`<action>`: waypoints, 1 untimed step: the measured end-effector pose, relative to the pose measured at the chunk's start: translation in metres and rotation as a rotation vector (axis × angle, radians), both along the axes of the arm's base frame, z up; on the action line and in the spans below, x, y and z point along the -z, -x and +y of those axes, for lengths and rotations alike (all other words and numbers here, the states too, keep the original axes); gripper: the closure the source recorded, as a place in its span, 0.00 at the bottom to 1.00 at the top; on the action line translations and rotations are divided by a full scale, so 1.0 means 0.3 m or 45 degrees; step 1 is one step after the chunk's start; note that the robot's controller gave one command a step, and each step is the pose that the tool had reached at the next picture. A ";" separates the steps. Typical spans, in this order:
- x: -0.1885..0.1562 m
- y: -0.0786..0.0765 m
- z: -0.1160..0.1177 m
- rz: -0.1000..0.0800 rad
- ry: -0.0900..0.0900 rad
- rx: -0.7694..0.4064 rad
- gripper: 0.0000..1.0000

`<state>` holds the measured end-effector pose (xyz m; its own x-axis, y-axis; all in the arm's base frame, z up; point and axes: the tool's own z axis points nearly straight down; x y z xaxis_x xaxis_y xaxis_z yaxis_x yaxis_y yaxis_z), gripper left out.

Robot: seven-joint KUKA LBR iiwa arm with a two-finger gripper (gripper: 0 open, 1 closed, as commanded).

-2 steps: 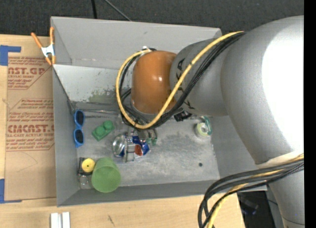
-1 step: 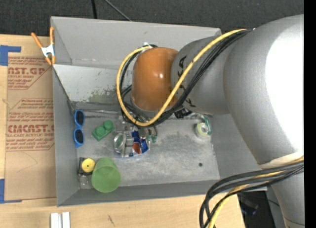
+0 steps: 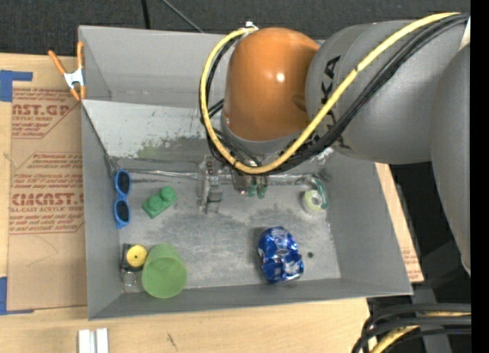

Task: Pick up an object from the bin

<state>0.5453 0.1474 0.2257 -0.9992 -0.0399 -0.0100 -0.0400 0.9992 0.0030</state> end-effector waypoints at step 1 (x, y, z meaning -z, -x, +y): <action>0.016 0.004 -0.001 0.010 0.003 0.000 0.00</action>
Offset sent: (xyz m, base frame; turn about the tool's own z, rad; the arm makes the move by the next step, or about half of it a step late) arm 0.0000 0.0000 0.0000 0.0000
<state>0.5440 0.1470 0.2208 -0.9992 -0.0396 -0.0024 -0.0396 0.9992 0.0014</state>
